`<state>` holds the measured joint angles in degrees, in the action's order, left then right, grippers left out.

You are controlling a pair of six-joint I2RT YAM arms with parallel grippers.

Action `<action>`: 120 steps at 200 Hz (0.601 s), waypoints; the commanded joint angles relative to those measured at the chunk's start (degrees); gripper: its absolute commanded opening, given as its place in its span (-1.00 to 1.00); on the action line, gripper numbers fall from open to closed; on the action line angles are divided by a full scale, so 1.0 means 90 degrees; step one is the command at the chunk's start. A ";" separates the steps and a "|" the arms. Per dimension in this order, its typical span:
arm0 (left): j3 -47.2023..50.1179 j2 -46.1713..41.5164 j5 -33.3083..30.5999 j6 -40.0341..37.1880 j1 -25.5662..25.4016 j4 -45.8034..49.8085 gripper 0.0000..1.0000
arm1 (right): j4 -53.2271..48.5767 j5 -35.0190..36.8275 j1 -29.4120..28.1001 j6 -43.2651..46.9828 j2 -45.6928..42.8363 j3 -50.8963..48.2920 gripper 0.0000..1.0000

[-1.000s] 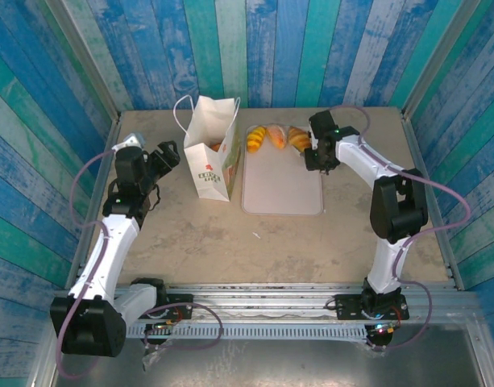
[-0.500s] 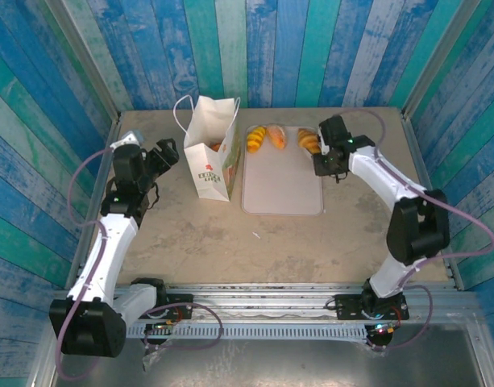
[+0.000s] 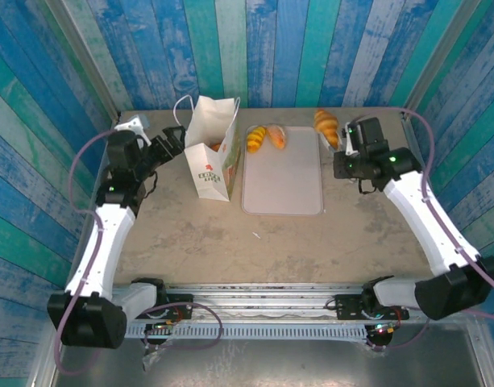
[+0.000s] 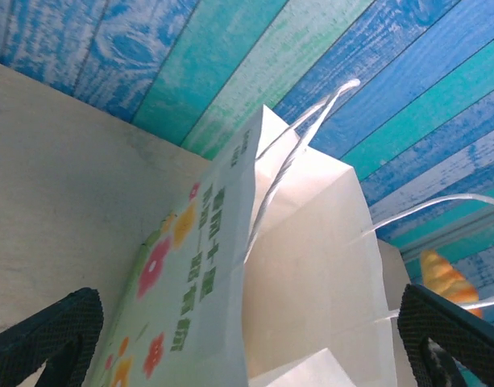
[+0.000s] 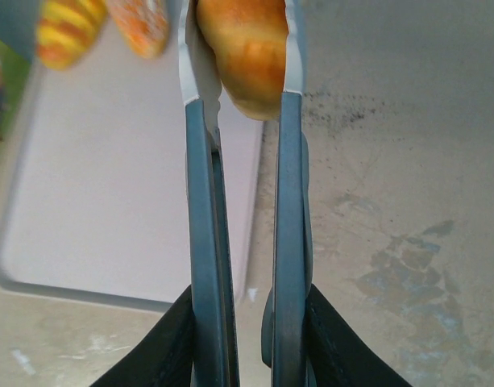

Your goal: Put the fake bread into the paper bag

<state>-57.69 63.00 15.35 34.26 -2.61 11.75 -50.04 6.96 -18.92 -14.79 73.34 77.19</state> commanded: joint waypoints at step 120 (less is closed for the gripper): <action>-0.0076 0.1744 0.2336 0.0773 0.0371 -0.1653 0.14 | 0.0271 -0.2788 -0.0095 -0.1319 -0.1182 0.1297 -0.44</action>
<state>-58.15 75.90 33.69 40.47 0.64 -0.10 -50.96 -12.49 -19.44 -23.97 62.28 87.55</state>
